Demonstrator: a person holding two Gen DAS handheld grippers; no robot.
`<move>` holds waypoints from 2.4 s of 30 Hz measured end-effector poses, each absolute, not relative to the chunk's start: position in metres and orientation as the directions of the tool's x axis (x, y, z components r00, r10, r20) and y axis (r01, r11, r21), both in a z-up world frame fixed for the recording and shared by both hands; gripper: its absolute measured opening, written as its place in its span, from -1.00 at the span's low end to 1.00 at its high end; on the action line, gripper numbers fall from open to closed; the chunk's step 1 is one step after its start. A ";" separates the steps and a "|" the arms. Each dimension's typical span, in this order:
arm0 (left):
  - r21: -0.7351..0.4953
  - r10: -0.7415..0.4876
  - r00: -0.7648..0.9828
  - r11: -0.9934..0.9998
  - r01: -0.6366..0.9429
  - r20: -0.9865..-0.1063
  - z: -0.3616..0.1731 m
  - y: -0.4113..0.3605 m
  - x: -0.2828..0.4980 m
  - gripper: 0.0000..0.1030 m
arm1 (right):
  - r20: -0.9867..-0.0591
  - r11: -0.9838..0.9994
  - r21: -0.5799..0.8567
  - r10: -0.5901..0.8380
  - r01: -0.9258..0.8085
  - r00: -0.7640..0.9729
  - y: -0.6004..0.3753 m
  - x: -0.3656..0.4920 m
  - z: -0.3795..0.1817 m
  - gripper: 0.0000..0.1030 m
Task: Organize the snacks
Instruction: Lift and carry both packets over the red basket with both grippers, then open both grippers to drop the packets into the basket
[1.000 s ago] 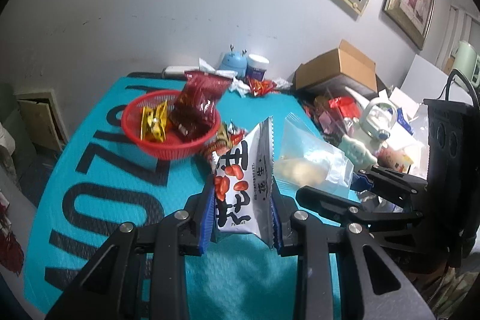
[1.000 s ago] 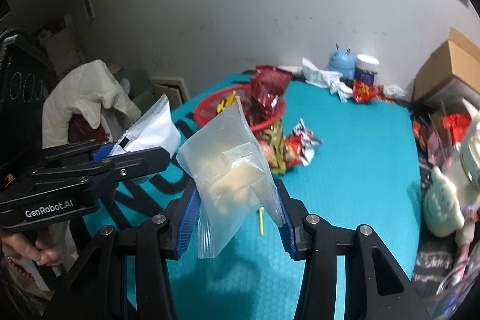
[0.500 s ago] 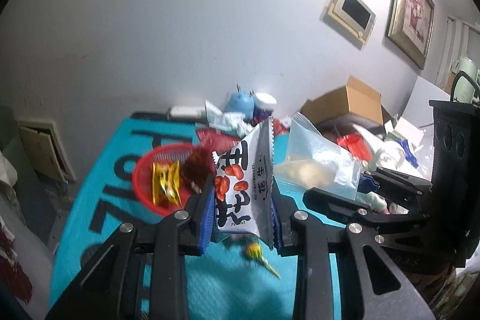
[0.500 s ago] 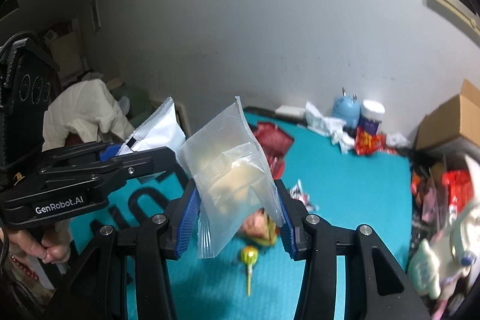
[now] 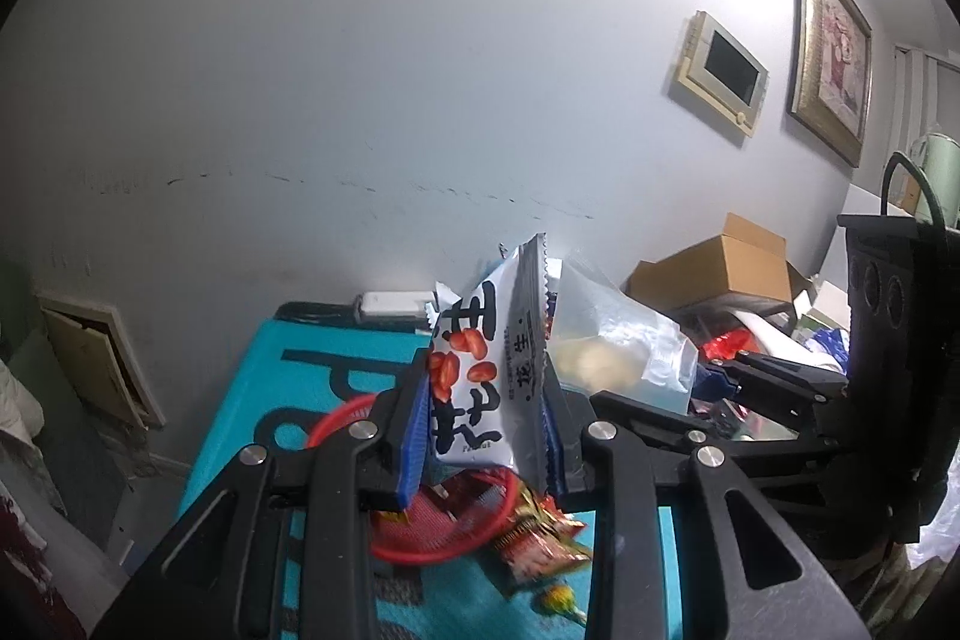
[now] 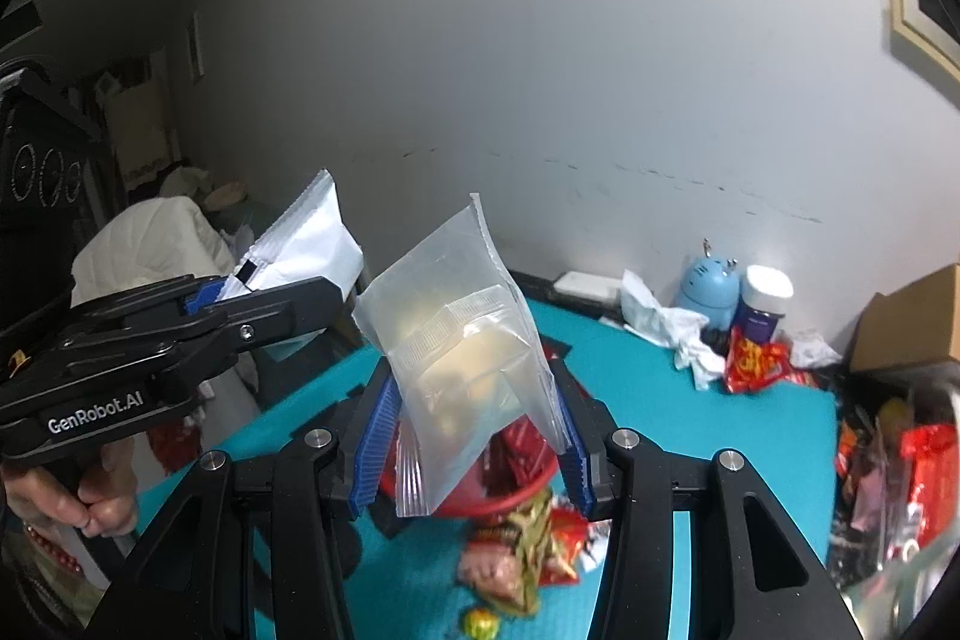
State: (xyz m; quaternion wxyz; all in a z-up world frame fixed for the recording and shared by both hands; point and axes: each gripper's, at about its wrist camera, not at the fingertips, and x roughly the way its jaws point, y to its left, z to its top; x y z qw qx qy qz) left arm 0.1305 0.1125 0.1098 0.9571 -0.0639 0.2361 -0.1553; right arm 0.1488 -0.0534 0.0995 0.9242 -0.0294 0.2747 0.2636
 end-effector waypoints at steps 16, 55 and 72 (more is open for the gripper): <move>-0.187 -0.209 0.818 0.974 0.127 -0.536 0.068 0.142 0.204 -0.41 | -0.542 0.867 0.118 0.465 -0.485 0.700 -0.021 0.221 0.060 -0.08; -0.118 -0.133 0.625 0.991 0.065 -0.769 0.000 0.136 0.256 -0.33 | -0.666 0.905 0.004 0.320 -0.426 0.674 -0.010 0.237 0.016 -0.01; -0.129 -0.130 0.644 0.990 0.049 -0.754 0.011 0.142 0.250 -0.33 | -0.663 0.881 0.027 0.370 -0.473 0.651 -0.007 0.234 0.016 0.37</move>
